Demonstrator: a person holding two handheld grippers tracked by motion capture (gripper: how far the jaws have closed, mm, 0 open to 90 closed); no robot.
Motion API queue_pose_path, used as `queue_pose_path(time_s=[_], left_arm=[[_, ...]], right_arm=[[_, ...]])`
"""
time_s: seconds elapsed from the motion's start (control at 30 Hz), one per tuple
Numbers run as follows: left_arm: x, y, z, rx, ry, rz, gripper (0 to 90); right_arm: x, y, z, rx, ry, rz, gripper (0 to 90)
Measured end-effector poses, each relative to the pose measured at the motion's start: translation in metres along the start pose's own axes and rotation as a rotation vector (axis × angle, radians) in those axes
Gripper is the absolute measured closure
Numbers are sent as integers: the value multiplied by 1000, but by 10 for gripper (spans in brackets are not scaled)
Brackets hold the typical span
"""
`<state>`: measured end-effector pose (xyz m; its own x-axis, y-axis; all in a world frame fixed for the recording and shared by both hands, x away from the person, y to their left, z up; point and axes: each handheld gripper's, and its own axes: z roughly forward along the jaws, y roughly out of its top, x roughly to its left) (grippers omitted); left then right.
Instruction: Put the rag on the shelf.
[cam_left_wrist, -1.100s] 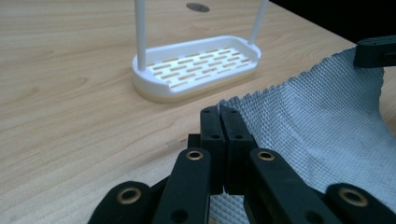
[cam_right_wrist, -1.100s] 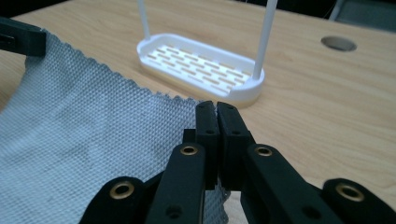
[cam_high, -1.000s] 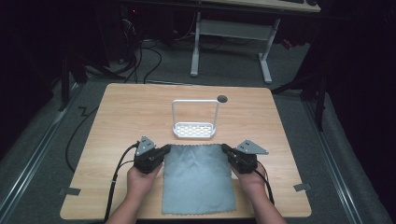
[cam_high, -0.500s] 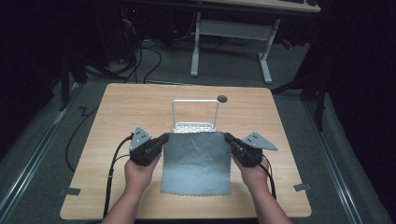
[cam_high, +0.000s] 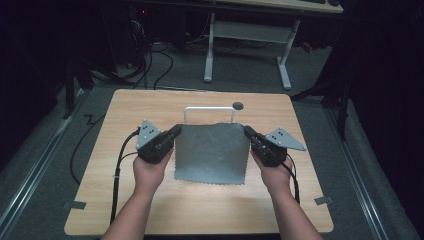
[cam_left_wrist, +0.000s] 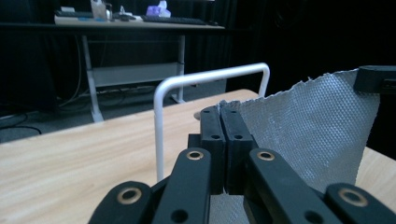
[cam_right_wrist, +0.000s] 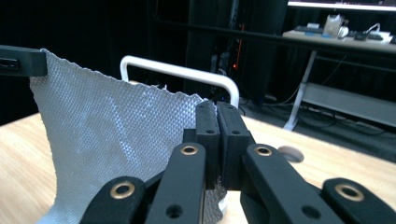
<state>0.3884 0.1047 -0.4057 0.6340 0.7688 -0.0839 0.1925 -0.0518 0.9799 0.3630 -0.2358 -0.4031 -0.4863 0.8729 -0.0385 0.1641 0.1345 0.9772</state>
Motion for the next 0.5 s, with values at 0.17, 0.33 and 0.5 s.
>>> queue_pose_path(time_s=[0.17,0.33,0.5], left_arm=[[2,13,0,-24,5,15,900],[2,28,-1,-54,8,36,900],[5,40,-2,-76,19,48,900]], right_arm=[[-2,13,0,-28,-4,-1,889],[-3,26,0,-58,-10,-4,889],[-5,39,0,-80,-15,-9,889]])
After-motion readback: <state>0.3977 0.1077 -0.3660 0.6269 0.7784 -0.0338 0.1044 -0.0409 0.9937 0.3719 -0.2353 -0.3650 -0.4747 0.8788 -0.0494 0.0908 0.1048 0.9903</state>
